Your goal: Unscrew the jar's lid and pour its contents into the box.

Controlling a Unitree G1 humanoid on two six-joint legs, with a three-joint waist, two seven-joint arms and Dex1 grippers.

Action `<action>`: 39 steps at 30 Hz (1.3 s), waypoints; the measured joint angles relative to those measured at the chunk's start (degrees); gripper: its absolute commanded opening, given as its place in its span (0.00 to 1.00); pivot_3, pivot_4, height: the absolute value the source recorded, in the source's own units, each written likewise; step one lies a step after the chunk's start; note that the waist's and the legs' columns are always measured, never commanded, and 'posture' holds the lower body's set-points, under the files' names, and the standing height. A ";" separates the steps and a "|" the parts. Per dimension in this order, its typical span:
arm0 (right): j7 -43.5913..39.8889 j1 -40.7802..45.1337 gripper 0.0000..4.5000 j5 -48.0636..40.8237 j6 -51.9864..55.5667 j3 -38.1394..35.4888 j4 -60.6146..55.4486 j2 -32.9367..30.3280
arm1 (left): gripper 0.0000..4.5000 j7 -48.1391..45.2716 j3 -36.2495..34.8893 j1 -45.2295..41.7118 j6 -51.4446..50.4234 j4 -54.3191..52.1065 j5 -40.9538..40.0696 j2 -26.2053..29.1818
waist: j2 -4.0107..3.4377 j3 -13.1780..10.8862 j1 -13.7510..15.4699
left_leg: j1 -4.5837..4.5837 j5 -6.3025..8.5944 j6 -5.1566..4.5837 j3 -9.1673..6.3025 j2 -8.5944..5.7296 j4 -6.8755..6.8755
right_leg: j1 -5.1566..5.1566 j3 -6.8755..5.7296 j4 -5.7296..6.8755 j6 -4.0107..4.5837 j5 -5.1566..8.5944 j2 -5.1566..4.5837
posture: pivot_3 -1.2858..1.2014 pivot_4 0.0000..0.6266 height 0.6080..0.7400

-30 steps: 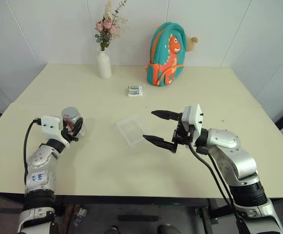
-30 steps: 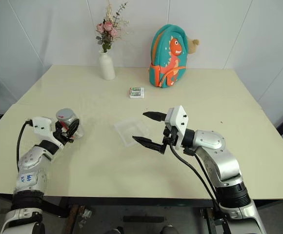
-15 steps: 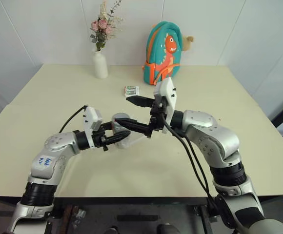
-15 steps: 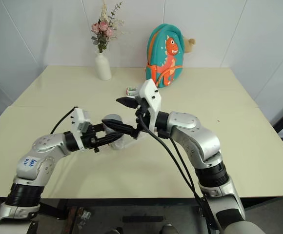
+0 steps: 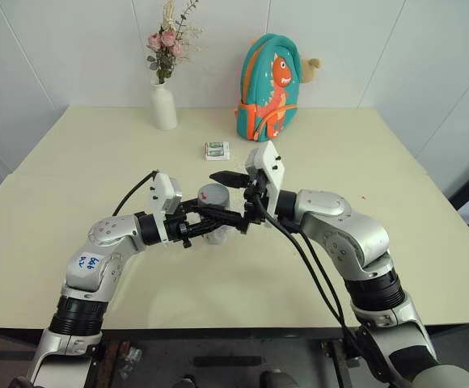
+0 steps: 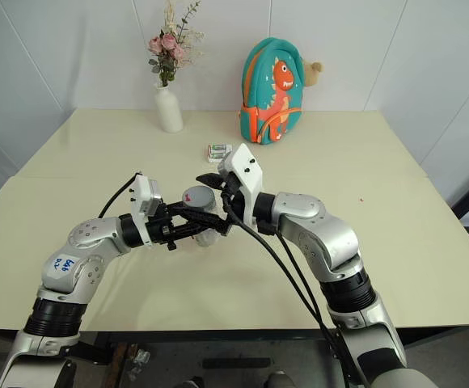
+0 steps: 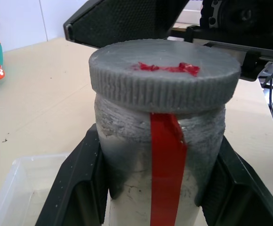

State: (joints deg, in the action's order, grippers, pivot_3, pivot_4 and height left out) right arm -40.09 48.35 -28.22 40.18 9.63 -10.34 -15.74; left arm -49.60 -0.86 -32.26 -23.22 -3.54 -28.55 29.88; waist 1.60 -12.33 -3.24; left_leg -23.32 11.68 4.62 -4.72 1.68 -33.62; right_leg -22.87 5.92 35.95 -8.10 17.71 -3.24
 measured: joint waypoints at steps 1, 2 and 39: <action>0.19 0.00 0.63 0.09 -0.03 -0.23 0.31 0.04 | 0.45 -0.06 0.00 0.00 0.00 0.01 0.10 -0.02 | 0.00 0.00 0.00 | 0.00 0.00 0.00 0.00 0.00 0.00 | 0.00 0.00 0.00 0.00 0.00 0.00 | 0.52 0.24 1.00; 0.20 0.00 0.57 0.10 -0.07 -0.27 0.57 0.13 | 0.45 -0.08 0.03 -0.05 0.00 0.06 0.22 -0.09 | 0.00 0.00 0.00 | 0.00 0.00 0.00 0.00 0.00 0.00 | 0.00 0.00 0.00 0.00 0.00 0.00 | 0.52 0.24 1.00; -37.95 9.75 1.00 -2.19 -8.74 1.43 14.72 -9.22 | 0.45 -17.83 0.10 -5.82 -4.90 0.84 -3.81 1.47 | -0.02 -0.02 -0.11 | 0.01 0.01 0.01 0.01 0.04 -0.02 | 0.01 0.00 0.01 -0.02 0.02 0.05 | 0.52 0.24 1.00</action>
State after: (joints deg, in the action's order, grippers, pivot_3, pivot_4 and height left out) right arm -78.03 58.10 -30.41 31.44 11.06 4.38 -24.95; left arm -67.43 -0.76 -38.09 -28.12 -2.70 -32.36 31.35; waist 1.58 -12.35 -3.35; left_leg -23.31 11.69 4.63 -4.70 1.72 -33.64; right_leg -22.86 5.92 35.97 -8.12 17.73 -3.19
